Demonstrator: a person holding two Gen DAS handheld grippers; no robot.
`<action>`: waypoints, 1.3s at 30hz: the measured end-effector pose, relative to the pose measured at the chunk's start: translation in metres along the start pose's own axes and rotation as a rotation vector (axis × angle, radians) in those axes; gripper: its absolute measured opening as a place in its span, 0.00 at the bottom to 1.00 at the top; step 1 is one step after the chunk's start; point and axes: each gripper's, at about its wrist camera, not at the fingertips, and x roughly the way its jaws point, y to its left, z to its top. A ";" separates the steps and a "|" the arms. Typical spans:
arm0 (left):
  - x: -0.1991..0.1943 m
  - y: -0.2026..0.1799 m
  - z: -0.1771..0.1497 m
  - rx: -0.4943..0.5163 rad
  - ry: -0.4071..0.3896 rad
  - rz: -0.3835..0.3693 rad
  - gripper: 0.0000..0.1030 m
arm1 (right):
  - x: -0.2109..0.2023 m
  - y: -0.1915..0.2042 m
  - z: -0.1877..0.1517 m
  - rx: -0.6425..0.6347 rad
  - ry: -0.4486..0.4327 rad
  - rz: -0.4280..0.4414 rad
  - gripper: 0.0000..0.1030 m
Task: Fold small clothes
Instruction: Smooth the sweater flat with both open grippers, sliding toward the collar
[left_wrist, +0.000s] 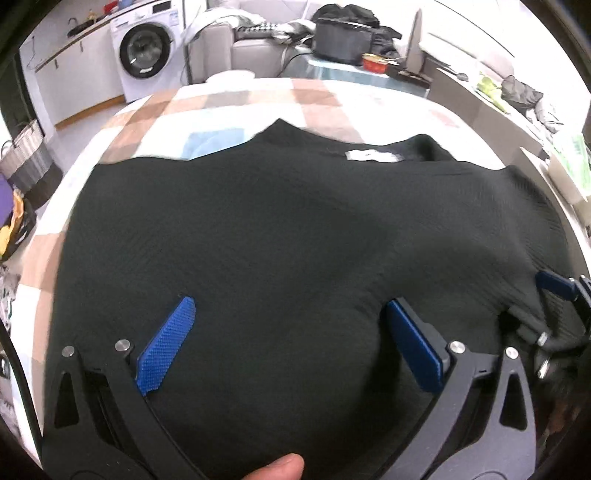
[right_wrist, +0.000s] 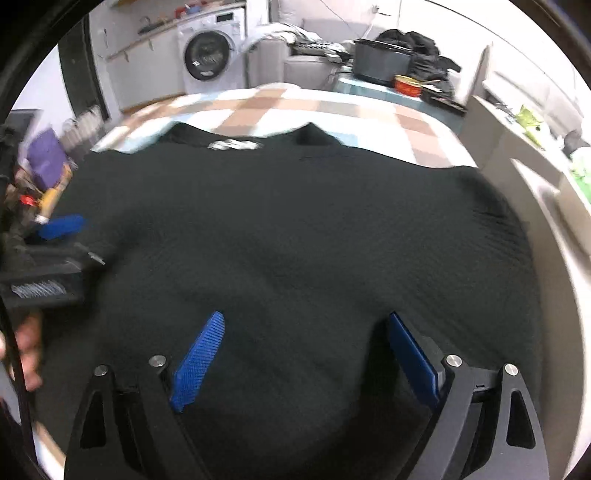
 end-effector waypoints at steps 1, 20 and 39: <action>-0.002 0.006 -0.001 -0.005 -0.005 -0.005 1.00 | -0.001 -0.008 -0.002 0.032 -0.001 -0.024 0.89; -0.041 0.029 -0.059 -0.067 0.012 0.059 1.00 | -0.030 0.003 -0.032 -0.011 -0.010 0.027 0.90; -0.077 0.045 -0.090 -0.100 -0.007 0.065 1.00 | -0.029 -0.010 -0.039 -0.051 0.000 0.026 0.93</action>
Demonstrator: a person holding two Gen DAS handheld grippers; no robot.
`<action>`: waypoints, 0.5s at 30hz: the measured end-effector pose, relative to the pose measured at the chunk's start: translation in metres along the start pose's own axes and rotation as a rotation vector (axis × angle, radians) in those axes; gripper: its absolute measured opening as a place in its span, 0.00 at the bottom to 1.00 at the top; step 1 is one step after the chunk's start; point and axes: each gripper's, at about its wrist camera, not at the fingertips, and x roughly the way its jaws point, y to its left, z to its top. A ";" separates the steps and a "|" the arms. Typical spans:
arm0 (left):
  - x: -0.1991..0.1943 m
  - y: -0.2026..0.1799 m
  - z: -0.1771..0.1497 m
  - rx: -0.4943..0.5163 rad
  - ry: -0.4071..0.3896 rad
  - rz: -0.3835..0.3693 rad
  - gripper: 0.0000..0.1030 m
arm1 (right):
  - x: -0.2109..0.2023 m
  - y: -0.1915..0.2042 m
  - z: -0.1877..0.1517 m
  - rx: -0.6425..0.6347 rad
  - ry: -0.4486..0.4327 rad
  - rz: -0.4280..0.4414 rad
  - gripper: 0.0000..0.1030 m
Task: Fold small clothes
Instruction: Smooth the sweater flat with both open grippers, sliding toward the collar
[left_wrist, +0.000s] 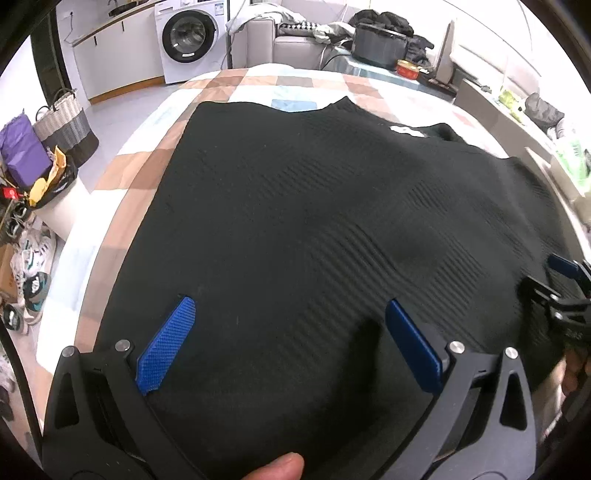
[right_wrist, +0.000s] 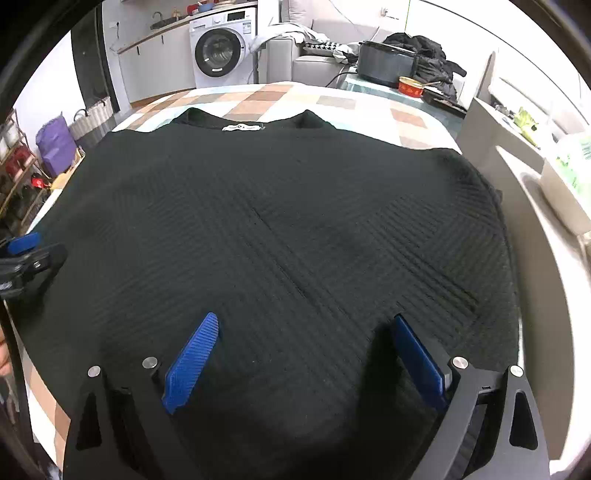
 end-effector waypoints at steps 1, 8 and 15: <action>-0.005 0.001 -0.005 -0.001 -0.009 -0.005 1.00 | -0.003 0.005 0.000 -0.015 -0.006 -0.004 0.93; -0.012 0.012 -0.032 0.025 0.012 0.057 1.00 | -0.009 0.046 -0.007 -0.152 -0.008 0.074 0.93; -0.039 0.061 -0.055 -0.113 0.005 0.111 1.00 | -0.014 0.025 -0.016 -0.141 -0.005 -0.028 0.95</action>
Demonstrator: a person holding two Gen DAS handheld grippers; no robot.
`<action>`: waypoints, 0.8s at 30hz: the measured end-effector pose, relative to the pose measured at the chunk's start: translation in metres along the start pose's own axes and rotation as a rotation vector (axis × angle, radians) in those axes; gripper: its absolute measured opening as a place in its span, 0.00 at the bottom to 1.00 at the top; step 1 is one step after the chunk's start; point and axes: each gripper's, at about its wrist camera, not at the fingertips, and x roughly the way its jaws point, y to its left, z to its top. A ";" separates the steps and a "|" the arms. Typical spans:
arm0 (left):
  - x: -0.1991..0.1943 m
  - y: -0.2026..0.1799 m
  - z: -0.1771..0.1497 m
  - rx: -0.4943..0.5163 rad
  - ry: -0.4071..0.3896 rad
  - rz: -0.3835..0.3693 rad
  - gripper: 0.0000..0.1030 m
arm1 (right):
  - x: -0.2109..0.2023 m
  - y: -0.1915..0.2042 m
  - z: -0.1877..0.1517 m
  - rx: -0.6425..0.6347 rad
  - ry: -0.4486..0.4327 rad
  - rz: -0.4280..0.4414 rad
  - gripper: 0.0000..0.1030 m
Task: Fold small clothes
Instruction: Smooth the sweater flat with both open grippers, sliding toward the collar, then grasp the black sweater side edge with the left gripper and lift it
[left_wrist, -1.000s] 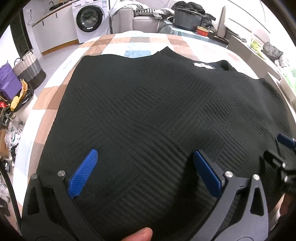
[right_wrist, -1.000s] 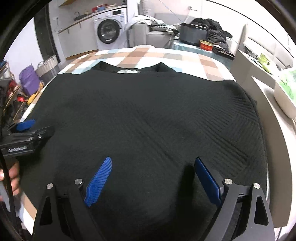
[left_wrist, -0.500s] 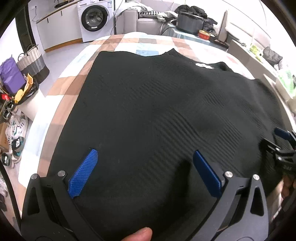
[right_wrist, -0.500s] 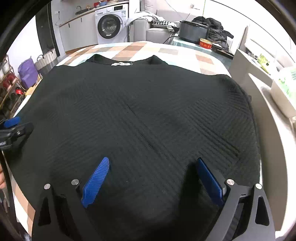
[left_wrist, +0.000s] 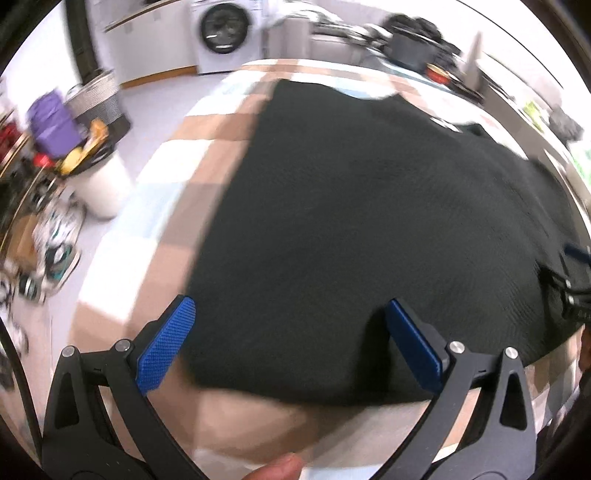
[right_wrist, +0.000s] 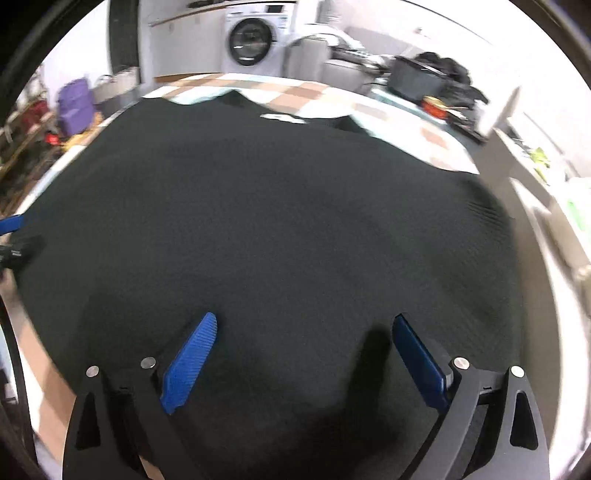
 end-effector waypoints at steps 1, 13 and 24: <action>-0.004 0.009 -0.003 -0.040 -0.004 0.010 1.00 | -0.001 -0.003 -0.002 0.002 0.005 0.002 0.95; -0.031 0.059 -0.020 -0.412 0.088 -0.200 0.71 | -0.022 0.010 -0.008 -0.030 -0.026 -0.003 0.95; -0.025 0.036 -0.040 -0.560 0.146 -0.377 0.69 | -0.036 0.015 -0.002 -0.033 -0.070 0.054 0.95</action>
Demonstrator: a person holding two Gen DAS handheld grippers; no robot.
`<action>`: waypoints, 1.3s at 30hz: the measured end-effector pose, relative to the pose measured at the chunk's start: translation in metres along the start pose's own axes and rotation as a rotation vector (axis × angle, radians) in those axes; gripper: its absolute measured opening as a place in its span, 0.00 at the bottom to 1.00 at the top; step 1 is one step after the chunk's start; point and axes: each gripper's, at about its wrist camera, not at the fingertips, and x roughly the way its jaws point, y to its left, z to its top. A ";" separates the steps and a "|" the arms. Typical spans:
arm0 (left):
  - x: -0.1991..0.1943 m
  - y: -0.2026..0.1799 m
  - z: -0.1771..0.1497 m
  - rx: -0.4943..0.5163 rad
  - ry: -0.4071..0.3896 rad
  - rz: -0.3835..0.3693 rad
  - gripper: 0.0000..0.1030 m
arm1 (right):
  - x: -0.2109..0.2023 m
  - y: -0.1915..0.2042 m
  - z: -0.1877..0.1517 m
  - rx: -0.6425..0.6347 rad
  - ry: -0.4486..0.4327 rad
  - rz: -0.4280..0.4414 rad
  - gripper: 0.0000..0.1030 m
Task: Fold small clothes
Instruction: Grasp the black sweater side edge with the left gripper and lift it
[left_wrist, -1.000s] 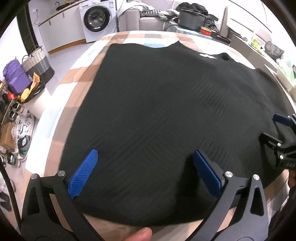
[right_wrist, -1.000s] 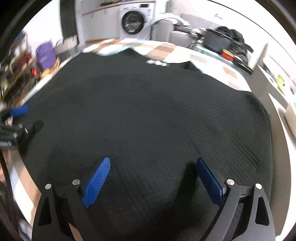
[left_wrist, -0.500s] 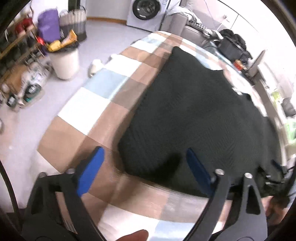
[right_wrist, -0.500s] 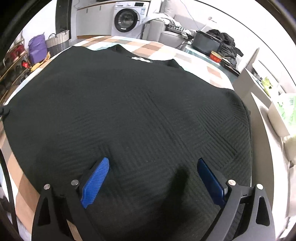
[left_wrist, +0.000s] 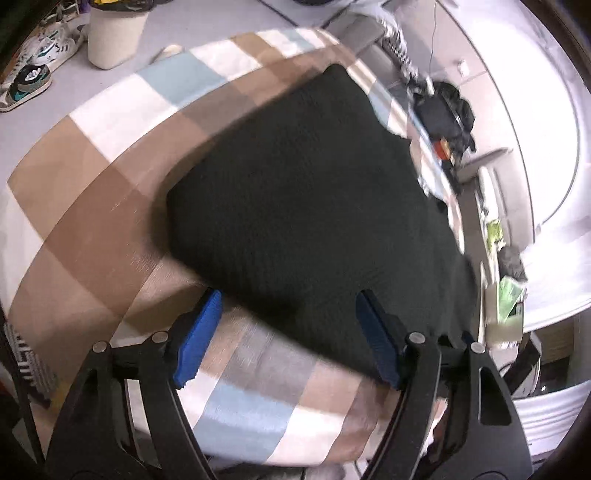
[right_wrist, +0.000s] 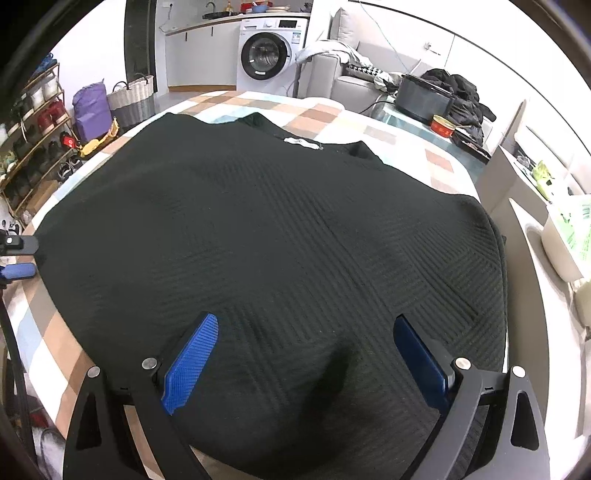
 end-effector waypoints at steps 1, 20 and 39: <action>0.002 -0.001 0.002 -0.007 -0.019 -0.009 0.69 | -0.001 0.000 0.001 0.002 -0.005 0.003 0.95; -0.006 -0.054 0.018 0.084 -0.245 -0.076 0.14 | 0.026 0.000 -0.001 0.024 0.035 0.029 0.95; 0.092 -0.326 -0.061 0.841 0.031 -0.209 0.15 | 0.019 -0.069 -0.015 0.147 0.061 0.008 0.95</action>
